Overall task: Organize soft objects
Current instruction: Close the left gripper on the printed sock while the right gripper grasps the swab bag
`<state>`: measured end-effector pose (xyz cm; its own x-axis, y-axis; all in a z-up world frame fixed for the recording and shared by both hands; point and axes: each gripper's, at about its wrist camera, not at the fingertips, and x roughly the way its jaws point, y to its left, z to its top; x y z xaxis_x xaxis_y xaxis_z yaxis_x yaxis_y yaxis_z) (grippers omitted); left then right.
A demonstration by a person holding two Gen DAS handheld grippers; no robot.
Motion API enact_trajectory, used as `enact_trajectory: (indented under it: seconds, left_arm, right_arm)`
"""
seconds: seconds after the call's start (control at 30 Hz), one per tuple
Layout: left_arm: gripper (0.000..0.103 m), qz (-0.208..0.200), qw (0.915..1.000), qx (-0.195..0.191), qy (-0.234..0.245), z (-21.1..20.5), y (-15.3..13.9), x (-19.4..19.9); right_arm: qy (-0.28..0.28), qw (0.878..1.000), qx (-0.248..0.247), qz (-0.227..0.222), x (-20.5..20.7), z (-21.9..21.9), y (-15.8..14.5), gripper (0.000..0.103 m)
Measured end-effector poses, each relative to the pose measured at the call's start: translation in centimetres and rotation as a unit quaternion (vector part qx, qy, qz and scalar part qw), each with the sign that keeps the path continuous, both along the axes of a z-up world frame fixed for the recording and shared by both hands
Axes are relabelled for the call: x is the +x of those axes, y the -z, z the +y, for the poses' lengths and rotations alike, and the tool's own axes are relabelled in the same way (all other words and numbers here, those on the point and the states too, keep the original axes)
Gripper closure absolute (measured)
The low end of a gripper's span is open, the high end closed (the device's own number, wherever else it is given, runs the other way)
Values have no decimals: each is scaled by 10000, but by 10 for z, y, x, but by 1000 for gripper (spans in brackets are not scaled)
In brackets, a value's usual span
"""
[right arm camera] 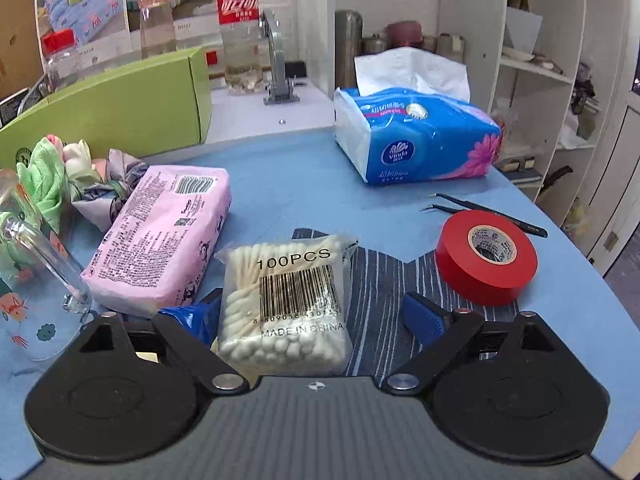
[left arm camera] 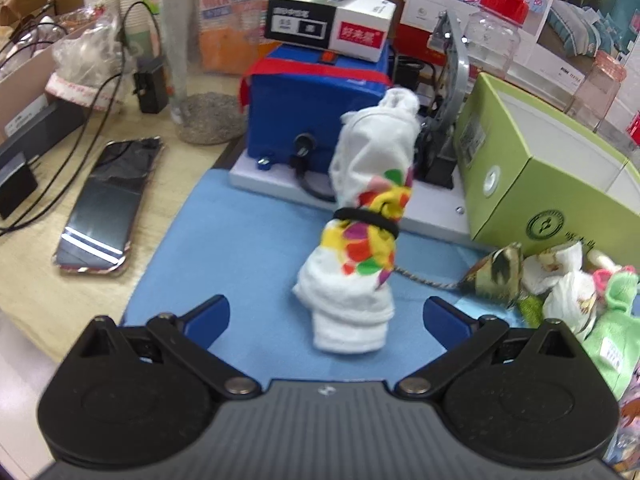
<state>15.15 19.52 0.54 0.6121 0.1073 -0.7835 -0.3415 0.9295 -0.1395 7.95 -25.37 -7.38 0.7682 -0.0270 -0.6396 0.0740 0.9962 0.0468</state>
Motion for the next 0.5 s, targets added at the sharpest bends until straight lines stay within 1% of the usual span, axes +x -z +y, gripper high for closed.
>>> enact_trajectory:
  seconds: [0.07, 0.13, 0.23, 0.3, 0.37, 0.4, 0.43, 0.5]
  left_arm:
    - [1, -21, 10000, 36, 49, -3, -1, 12]
    - [1, -53, 9999, 131, 75, -6, -1, 24]
    - [1, 110, 9995, 288, 11, -4, 9, 42]
    - [1, 267, 9992, 291, -8, 0, 18, 52]
    - [1, 361, 9990, 259, -52, 4, 26, 57]
    - [1, 329, 9986, 406, -67, 3, 26, 57]
    - [1, 370, 9985, 396, -56, 4, 27, 58]
    - [1, 300, 9989, 364, -39, 5, 26, 57]
  right_arm:
    - [48, 9999, -35, -139, -3, 2, 2, 22]
    - [24, 9999, -29, -104, 0, 2, 0, 22]
    - [-3, 9999, -32, -128, 3, 4, 1, 22]
    - [-15, 9999, -39, -131, 4, 5, 1, 22]
    - [-37, 9999, -32, -130, 5, 5, 2, 22]
    - [-48, 9999, -26, -130, 5, 5, 2, 22]
    - [-60, 9999, -17, -131, 6, 4, 3, 22]
    - [-82, 9999, -8, -134, 7, 4, 3, 22]
